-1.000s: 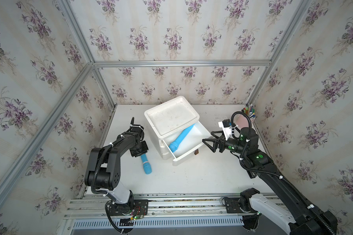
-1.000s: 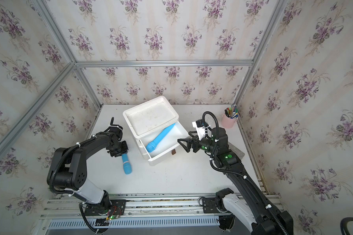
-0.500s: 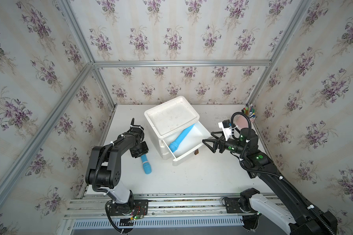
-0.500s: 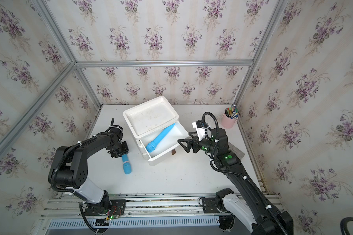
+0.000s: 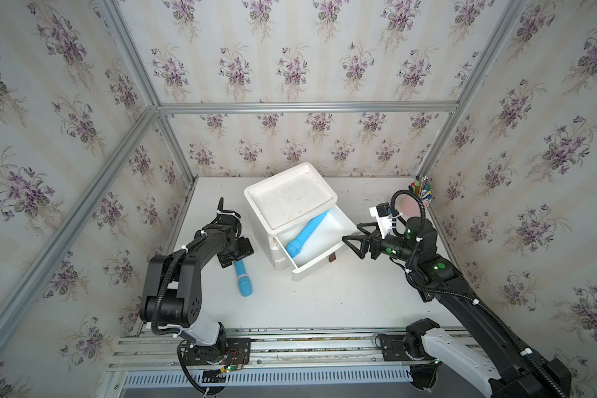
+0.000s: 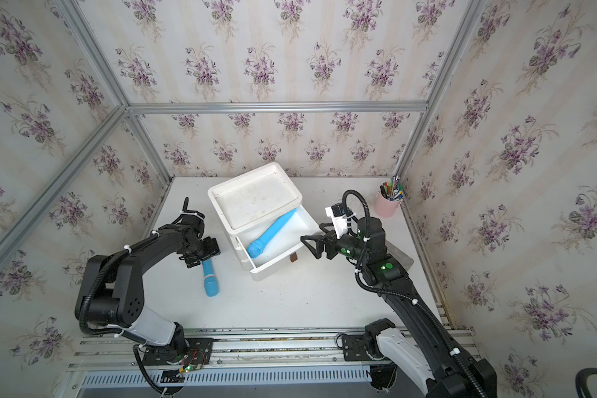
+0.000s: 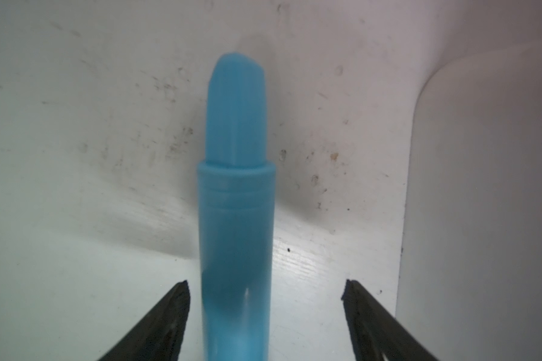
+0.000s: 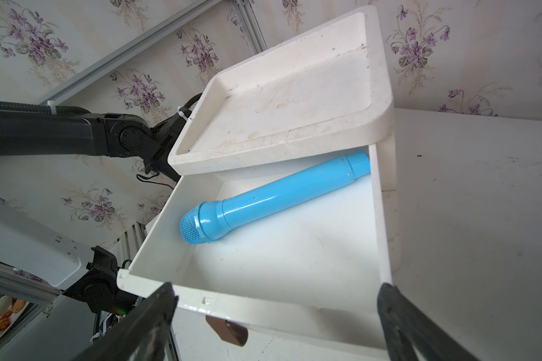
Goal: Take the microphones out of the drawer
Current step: Place the microphone at the center of the board.
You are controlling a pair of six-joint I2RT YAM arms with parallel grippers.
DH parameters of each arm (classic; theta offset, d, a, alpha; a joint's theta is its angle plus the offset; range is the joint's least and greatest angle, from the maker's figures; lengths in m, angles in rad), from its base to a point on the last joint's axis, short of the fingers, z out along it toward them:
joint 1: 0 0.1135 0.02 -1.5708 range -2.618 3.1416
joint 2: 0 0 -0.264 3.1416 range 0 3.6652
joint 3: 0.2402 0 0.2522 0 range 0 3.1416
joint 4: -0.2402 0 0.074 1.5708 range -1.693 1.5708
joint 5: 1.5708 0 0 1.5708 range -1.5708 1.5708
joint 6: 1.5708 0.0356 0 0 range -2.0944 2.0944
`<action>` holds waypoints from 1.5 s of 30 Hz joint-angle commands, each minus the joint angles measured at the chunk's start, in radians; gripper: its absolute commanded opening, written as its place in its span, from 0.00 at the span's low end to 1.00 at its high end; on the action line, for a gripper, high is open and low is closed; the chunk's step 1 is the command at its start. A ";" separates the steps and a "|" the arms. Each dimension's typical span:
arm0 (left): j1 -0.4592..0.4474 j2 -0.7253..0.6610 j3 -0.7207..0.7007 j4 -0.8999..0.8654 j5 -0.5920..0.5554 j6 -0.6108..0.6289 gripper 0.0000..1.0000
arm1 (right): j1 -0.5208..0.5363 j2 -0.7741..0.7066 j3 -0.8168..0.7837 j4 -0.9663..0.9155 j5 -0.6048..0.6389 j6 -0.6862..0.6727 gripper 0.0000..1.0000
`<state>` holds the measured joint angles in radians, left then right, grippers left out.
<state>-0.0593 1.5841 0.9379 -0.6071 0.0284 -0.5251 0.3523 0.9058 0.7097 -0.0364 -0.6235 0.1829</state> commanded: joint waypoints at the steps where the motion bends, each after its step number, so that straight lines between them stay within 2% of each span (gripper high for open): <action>1: 0.001 -0.009 0.013 -0.007 0.011 -0.011 0.84 | 0.002 0.006 0.010 -0.003 -0.005 -0.011 0.98; 7: 0.005 -0.016 0.025 -0.014 0.022 -0.009 0.86 | 0.002 0.009 0.012 -0.002 -0.003 -0.013 0.99; 12: 0.009 -0.024 0.042 -0.022 0.029 -0.003 0.94 | 0.001 0.016 0.017 -0.003 -0.003 -0.016 0.99; 20: 0.011 -0.042 0.053 -0.040 0.025 -0.006 0.99 | 0.003 0.022 0.024 -0.006 -0.007 -0.019 0.98; 31: 0.019 -0.117 0.147 -0.108 0.034 0.028 0.99 | 0.035 0.052 0.061 -0.070 0.048 -0.039 0.98; 38: 0.019 -0.160 0.204 -0.155 -0.005 0.056 0.99 | 0.069 0.061 0.100 -0.094 0.074 -0.039 0.98; 45: 0.020 -0.282 0.268 -0.172 -0.002 0.126 0.99 | 0.091 0.089 0.125 -0.105 0.091 -0.039 0.98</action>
<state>-0.0399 1.3285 1.1847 -0.7635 0.0364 -0.4480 0.4385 0.9878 0.8272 -0.1383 -0.5426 0.1566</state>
